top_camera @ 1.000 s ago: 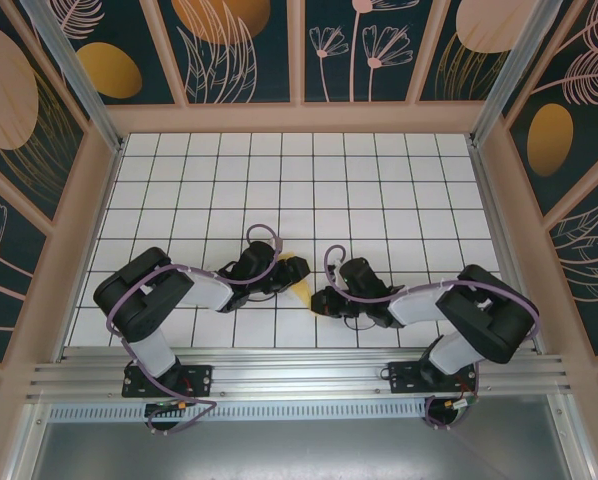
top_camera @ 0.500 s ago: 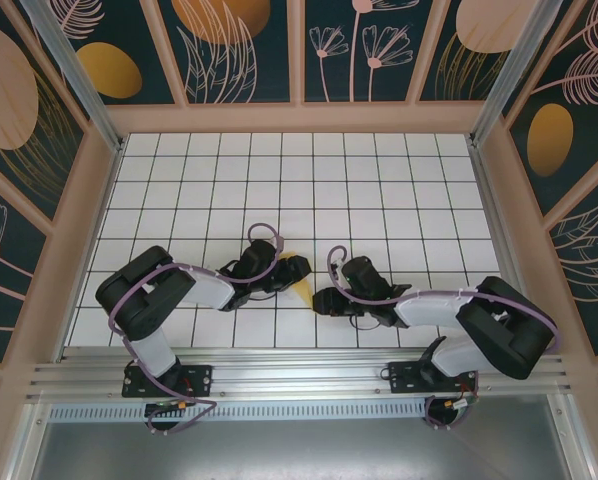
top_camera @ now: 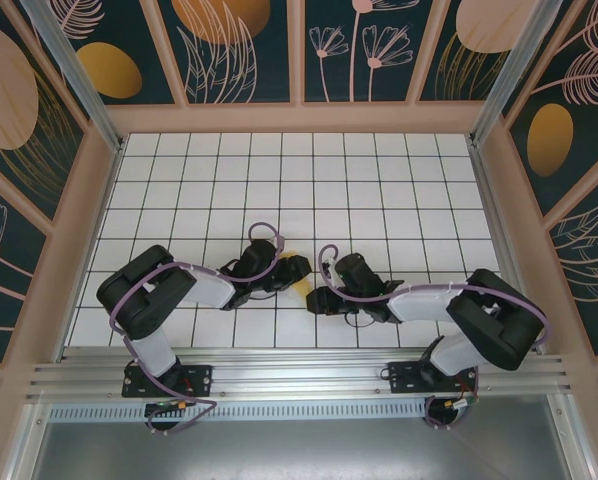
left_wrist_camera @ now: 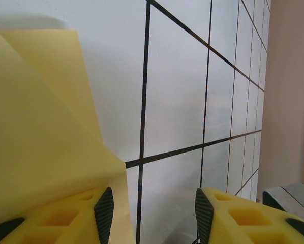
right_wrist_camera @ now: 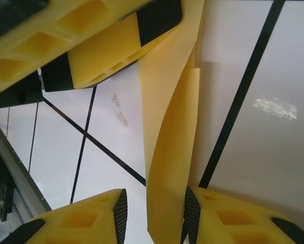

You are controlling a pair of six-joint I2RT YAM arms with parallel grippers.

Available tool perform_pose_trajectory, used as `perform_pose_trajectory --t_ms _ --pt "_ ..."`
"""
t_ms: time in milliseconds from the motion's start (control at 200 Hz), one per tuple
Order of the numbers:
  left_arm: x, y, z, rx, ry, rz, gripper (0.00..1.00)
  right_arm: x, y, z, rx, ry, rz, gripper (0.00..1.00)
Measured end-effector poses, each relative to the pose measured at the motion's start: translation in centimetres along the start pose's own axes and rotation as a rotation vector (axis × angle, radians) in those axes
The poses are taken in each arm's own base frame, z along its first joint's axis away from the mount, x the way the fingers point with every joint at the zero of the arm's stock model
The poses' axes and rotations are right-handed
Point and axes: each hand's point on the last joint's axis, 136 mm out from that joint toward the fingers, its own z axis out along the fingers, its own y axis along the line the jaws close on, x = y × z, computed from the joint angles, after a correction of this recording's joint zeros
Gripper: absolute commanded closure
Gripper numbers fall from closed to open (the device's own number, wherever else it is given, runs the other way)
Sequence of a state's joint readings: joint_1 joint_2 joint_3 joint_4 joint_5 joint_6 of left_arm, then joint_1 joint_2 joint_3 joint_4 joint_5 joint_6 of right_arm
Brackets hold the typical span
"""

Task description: Fold a paper plane with a square sheet of paper (pick it up from the middle)

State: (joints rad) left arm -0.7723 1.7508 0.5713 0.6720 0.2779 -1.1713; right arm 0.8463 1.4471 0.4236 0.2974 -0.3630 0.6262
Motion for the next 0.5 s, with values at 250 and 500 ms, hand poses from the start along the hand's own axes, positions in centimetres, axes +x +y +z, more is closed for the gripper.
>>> perform_pose_trajectory --t_ms 250,500 --pt "0.0 0.0 0.0 0.001 0.002 0.001 0.51 0.1 -0.6 0.2 0.031 0.005 -0.009 0.77" --pt "0.0 0.0 0.1 -0.003 0.004 0.008 0.51 0.1 -1.1 0.2 0.021 -0.014 0.001 0.90"
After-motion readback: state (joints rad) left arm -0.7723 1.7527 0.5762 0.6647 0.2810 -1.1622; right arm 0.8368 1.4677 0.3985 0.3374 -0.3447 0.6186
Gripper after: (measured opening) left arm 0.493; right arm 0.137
